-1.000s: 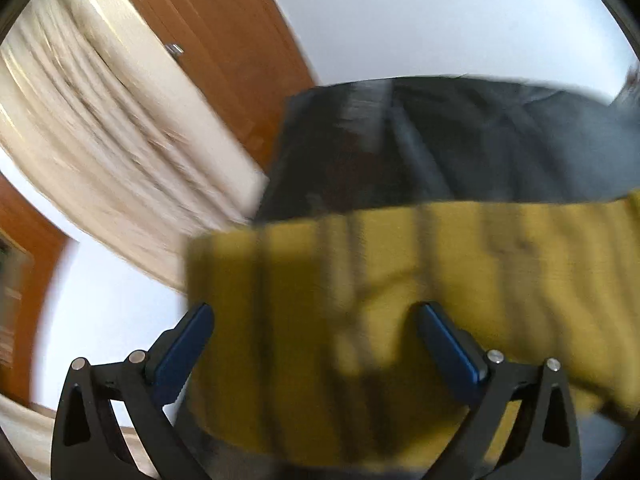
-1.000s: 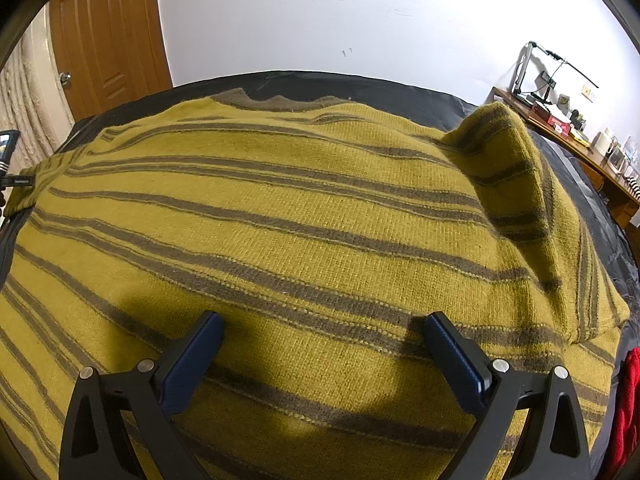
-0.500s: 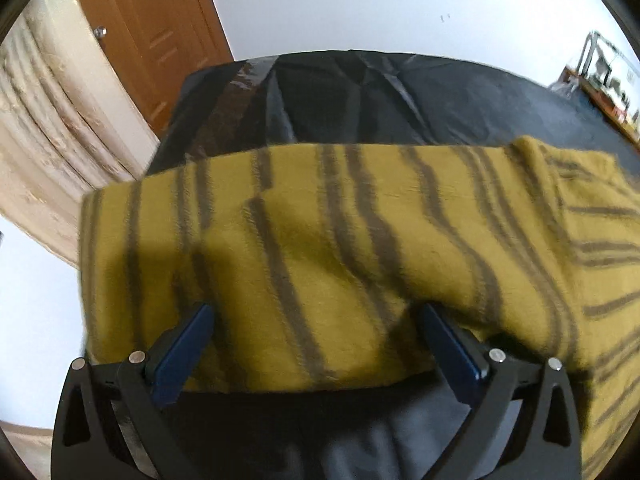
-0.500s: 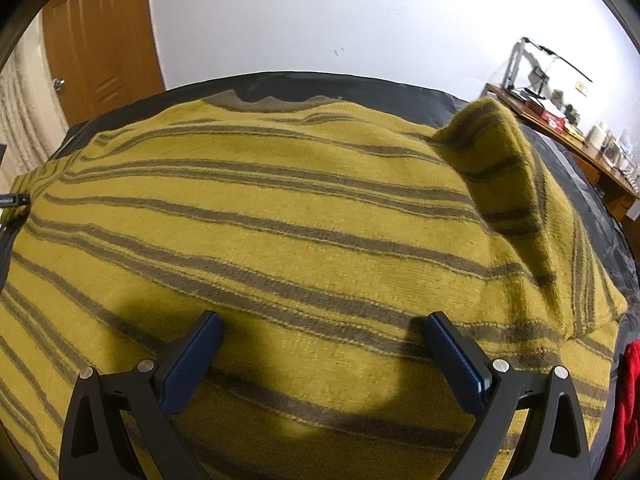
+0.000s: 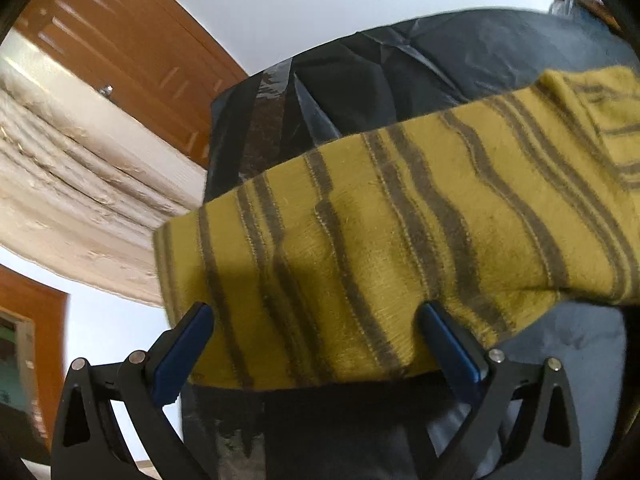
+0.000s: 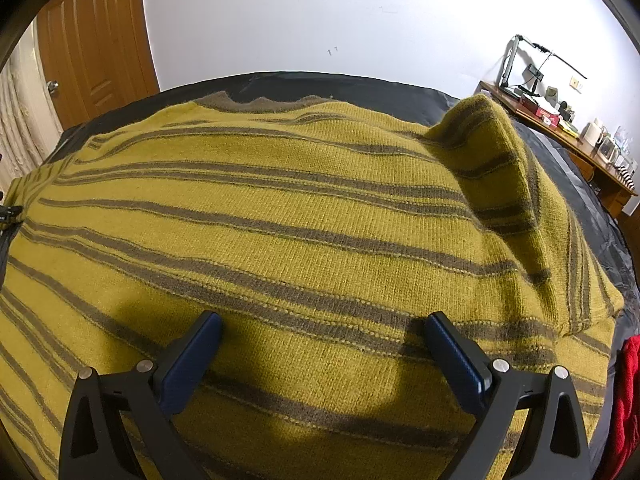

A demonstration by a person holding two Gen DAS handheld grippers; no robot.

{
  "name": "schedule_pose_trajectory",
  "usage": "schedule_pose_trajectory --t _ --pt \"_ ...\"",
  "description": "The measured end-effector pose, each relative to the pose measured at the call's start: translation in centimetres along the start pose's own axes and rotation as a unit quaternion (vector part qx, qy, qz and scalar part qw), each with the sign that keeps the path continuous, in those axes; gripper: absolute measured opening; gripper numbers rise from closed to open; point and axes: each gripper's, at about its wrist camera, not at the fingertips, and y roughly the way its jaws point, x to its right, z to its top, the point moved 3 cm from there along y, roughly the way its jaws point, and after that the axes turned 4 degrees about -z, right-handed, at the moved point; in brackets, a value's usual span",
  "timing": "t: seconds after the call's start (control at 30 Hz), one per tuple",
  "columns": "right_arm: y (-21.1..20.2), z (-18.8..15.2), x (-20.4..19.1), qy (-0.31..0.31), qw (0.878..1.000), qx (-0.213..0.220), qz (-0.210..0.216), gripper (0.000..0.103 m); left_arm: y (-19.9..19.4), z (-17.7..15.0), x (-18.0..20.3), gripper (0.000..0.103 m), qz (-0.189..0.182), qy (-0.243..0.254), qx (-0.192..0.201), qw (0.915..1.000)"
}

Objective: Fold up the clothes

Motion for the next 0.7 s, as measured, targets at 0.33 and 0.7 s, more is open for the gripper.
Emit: schedule_pose_trajectory --t 0.33,0.7 --pt "0.0 0.0 0.0 0.0 1.0 0.0 0.0 0.102 -0.9 -0.1 0.7 0.103 -0.123 -0.108 0.025 0.9863" --pt "-0.1 -0.1 0.2 0.0 1.0 -0.001 0.001 0.102 0.4 -1.4 -0.1 0.103 -0.038 -0.04 -0.005 0.9985"
